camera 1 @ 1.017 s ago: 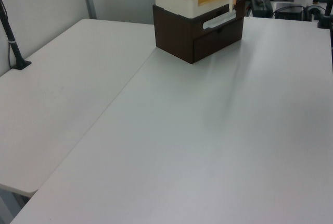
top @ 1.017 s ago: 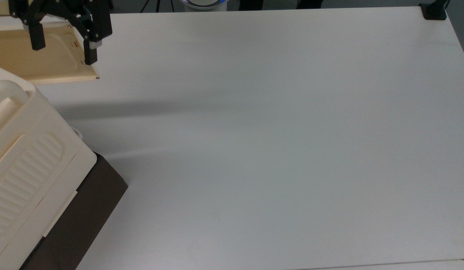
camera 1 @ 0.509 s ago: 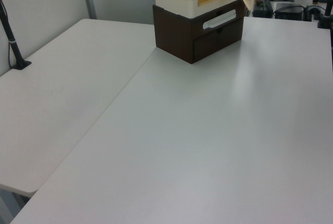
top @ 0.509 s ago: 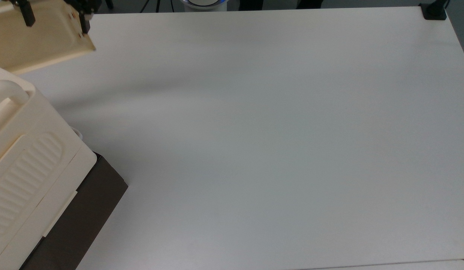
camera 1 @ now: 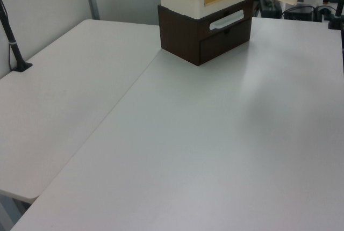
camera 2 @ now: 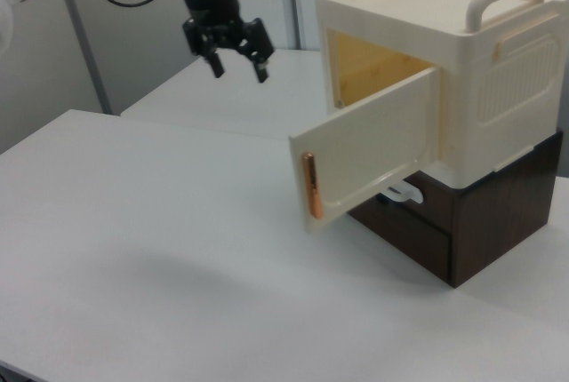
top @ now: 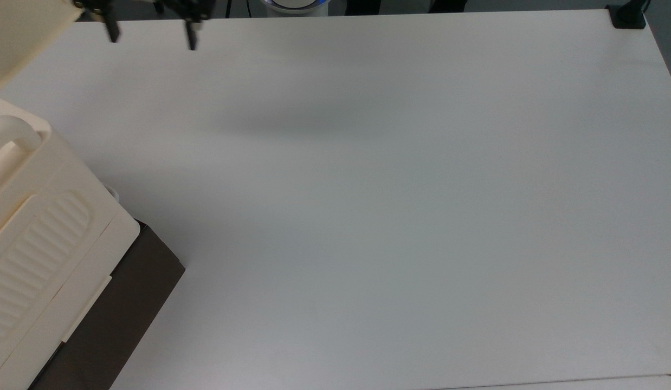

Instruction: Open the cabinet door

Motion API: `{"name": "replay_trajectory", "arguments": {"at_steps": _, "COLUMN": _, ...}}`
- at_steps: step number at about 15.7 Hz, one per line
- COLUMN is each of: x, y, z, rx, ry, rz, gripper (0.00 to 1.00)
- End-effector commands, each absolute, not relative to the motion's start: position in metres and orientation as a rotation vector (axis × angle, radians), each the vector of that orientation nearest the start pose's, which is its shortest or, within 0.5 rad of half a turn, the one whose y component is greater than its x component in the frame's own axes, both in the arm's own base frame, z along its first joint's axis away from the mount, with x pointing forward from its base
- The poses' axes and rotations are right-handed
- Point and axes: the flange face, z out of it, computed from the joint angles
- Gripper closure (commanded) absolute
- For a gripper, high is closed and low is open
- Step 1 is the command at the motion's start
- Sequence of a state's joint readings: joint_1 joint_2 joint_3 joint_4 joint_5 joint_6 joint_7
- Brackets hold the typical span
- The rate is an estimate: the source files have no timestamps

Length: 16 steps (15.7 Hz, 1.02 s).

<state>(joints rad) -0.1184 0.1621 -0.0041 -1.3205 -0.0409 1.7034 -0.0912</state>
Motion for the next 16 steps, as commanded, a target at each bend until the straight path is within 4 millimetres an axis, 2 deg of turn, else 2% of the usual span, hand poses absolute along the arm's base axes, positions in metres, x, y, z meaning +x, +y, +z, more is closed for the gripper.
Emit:
{"name": "replay_trajectory", "arguments": {"at_steps": 1, "x": 0.597, "y": -0.038, "z": 0.654, "rx": -3.182, "ry": 0.052, "rz": -0.195, "gripper": 0.0}}
{"name": "replay_trajectory", "arguments": {"at_steps": 4, "x": 0.581, "y": -0.013, "z": 0.643, "rx": -3.183, "ry": 0.039, "rz": -0.134, "gripper": 0.0}}
{"name": "replay_trajectory", "arguments": {"at_steps": 7, "x": 0.566, "y": -0.003, "z": 0.631, "rx": -3.207, "ry": 0.006, "rz": -0.087, "gripper": 0.0}}
{"name": "replay_trajectory", "arguments": {"at_steps": 9, "x": 0.558, "y": -0.005, "z": 0.628, "rx": -3.213, "ry": 0.01, "rz": -0.065, "gripper": 0.0}}
{"name": "replay_trajectory", "arguments": {"at_steps": 16, "x": 0.558, "y": -0.01, "z": 0.62, "rx": -3.214, "ry": 0.028, "rz": -0.005, "gripper": 0.0}}
